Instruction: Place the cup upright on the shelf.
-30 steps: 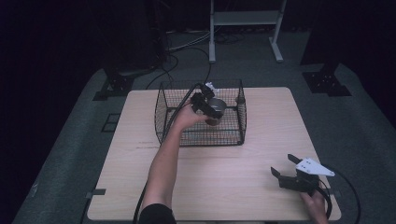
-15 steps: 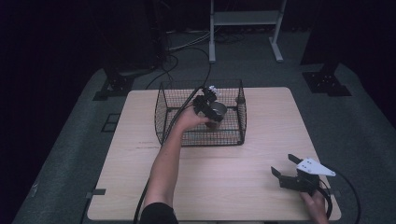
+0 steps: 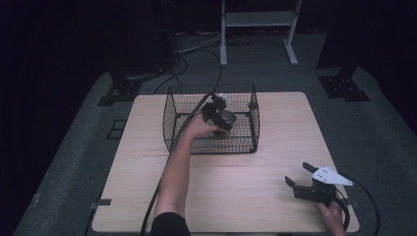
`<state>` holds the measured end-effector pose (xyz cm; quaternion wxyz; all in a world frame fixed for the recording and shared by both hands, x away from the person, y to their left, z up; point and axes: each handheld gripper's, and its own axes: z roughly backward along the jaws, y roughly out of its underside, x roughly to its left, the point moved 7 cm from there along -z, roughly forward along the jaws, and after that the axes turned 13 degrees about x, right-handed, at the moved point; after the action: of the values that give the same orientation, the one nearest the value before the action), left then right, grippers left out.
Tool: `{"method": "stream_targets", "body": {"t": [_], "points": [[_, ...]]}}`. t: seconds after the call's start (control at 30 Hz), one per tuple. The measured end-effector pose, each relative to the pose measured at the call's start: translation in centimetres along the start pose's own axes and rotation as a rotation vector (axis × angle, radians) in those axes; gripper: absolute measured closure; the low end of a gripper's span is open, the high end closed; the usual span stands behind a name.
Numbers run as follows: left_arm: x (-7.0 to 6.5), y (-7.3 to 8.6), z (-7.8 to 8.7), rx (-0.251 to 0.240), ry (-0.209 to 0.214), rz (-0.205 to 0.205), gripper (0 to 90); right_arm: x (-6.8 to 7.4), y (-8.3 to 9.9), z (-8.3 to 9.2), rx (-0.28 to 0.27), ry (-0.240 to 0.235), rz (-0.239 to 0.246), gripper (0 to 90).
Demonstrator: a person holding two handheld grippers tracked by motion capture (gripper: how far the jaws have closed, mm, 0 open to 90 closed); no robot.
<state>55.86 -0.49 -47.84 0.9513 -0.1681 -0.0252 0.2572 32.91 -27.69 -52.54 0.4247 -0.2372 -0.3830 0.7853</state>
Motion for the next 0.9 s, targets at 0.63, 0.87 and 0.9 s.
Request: {"method": "stream_targets", "body": {"t": [0.63, 0.87, 0.9], "points": [[0.6, 1.6, -0.4, 0.075, -0.022, -0.007, 15.9, -0.1, 0.0, 0.0, -0.001, 0.007, -0.009, 13.4], [0.7, 1.6, 0.1, 0.055, -0.019, 0.0, 12.7, -0.1, 0.0, 0.0, -0.001, 0.006, -0.008, 13.4], [0.6, 1.6, 0.2, 0.052, -0.015, 0.002, 11.9, -0.1, 0.0, 0.0, -0.001, 0.006, -0.008, 13.4]]}}
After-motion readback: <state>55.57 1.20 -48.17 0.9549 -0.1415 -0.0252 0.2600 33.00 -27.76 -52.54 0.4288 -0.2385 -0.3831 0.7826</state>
